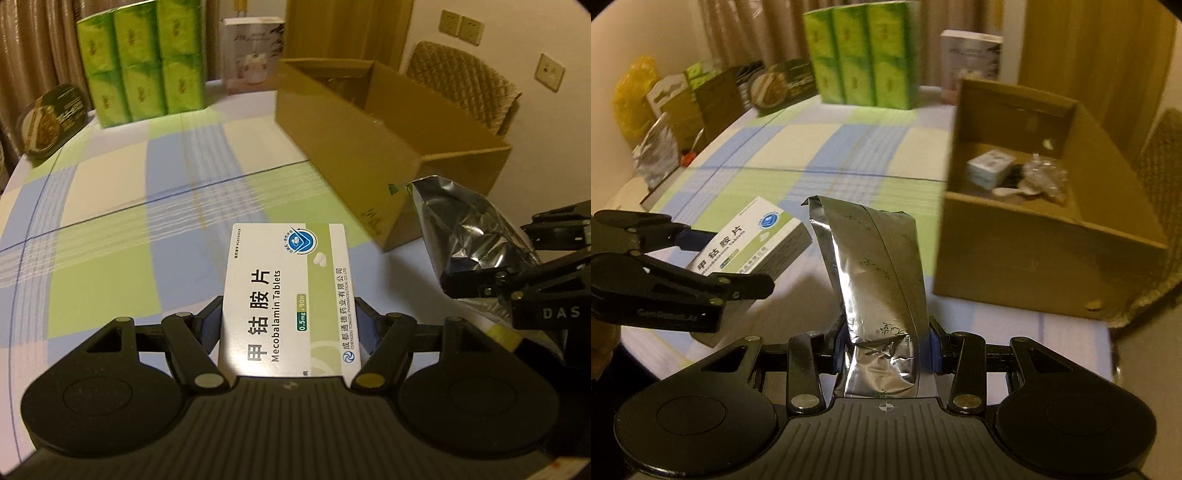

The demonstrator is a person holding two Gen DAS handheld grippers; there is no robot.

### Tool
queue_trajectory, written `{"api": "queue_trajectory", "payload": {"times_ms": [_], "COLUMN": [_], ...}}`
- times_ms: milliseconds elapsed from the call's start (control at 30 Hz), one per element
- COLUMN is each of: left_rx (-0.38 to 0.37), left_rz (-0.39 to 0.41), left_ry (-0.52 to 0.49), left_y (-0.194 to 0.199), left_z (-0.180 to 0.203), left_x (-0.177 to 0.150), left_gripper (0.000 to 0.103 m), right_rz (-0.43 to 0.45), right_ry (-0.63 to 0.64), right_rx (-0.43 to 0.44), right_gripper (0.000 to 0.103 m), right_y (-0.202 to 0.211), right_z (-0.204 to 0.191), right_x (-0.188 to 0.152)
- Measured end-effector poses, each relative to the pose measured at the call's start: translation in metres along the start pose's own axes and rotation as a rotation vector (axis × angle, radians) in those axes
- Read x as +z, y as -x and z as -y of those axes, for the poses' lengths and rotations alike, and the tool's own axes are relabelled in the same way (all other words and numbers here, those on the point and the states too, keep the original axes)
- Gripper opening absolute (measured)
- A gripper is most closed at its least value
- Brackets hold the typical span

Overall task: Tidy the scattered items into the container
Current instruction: 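Carry the medicine box and foil bag over to the cardboard box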

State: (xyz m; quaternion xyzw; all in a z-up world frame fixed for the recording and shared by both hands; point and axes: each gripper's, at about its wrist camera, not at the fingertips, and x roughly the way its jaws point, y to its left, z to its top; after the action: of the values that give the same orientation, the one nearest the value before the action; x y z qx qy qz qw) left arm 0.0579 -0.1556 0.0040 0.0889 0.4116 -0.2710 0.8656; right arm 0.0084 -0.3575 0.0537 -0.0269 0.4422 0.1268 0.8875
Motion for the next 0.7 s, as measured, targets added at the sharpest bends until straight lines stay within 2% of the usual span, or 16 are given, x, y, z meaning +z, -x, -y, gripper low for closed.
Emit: {"api": "queue_trajectory", "payload": {"times_ms": [467, 700], "left_rx": [-0.088, -0.115], "left_rz": [0.036, 0.053], "left_ry": [-0.067, -0.072], "left_y": [0.004, 0.006], "left_z": [0.063, 0.080], "left_x": [0.026, 0.040], "left_gripper": [0.066, 0.066], "right_rz": [0.038, 0.064], "right_ry": [-0.096, -0.117], "right_rx": [-0.114, -0.132], "right_gripper": [0.039, 0.039], "right_y": [0.051, 0.067], "right_z": [0.065, 0.083], "right_x": [-0.025, -0.026]}}
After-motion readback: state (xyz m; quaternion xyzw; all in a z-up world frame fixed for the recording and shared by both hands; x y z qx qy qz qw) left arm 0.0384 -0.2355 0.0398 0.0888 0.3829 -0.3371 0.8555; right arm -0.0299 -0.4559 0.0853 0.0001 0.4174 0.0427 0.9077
